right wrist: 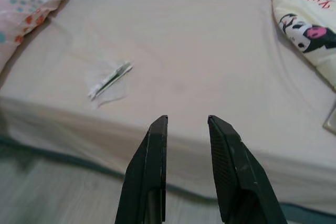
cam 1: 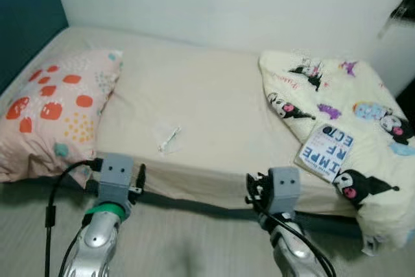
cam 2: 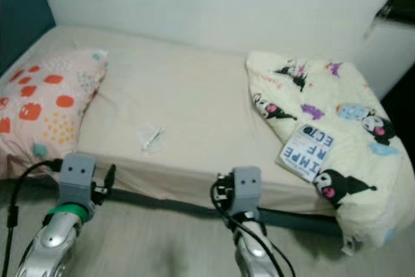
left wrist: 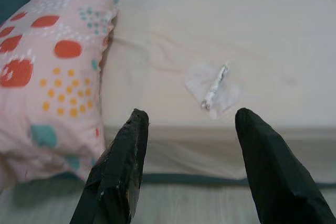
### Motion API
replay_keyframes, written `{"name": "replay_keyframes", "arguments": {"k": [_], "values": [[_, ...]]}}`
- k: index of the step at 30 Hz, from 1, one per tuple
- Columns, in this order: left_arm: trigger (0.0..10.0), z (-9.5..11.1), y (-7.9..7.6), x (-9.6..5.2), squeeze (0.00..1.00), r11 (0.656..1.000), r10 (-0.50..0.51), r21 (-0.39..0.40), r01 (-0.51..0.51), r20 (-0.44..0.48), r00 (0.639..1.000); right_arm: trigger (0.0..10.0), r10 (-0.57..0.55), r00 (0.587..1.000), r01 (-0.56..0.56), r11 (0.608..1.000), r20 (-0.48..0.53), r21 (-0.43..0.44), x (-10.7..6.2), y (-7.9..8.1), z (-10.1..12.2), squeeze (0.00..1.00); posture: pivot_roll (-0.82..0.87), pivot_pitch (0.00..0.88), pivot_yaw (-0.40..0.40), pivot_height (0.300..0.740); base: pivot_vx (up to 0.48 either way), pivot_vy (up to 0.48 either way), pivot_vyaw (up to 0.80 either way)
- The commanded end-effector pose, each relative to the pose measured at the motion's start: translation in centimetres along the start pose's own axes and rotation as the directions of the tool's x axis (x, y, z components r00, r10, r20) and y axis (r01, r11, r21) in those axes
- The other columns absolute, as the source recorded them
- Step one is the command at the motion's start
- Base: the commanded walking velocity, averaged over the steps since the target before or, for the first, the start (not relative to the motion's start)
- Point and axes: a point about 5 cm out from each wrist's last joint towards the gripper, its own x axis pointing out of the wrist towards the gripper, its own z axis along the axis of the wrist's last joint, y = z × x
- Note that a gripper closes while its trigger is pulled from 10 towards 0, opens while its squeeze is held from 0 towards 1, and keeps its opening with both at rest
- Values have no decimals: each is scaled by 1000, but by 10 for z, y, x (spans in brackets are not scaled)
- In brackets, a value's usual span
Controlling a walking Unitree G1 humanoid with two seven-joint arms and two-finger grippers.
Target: Clean up the room
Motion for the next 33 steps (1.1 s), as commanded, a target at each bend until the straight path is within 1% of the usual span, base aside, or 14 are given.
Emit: {"name": "replay_keyframes", "arguments": {"k": [1, 16, 26, 27, 30, 33], "values": [[10000, -3, -5, -1, 0, 1000, -17, -8, 17, -13, 1000, 10000, -22, 999, 22, 1000, -30, 5, -2, -5, -6, 0, -14, 47, 17, 740, 420, 0, 0], [10000, -4, -6, -2, 0, 1000, -28, -7, 28, -14, 1000, 10000, -38, 998, 38, 999, -42, 10, -3, -8, -8, 0, -16, 50, 18, 740, 420, 0, 0], [10000, -5, -7, -1, 0, 999, -38, -16, 38, -15, 999, 10000, -60, 997, 60, 998, -52, 6, -3, -10, -9, 0, -17, 50, 18, 740, 410, 0, -748], [10000, -6, -10, -2, 0, 997, -72, -16, 71, -24, 997, 10000, -67, 996, 67, 998, -57, -6, -3, -11, -10, 0, -17, 50, 18, 740, 0, 0, 0], [10000, -6, -11, -2, 0, 996, -86, -8, 86, -33, 996, 10000, -68, 996, 68, 998, -60, -9, -3, -11, -10, 0, -15, 49, 17, 740, 0, 0, 0], [10000, -9, -15, -4, 0, 991, -136, -2, 136, -45, 990, 10000, -67, 996, 67, 998, -63, -14, -2, -12, -11, 0, -12, 49, 16, 740, 0, 0, 0]]}}
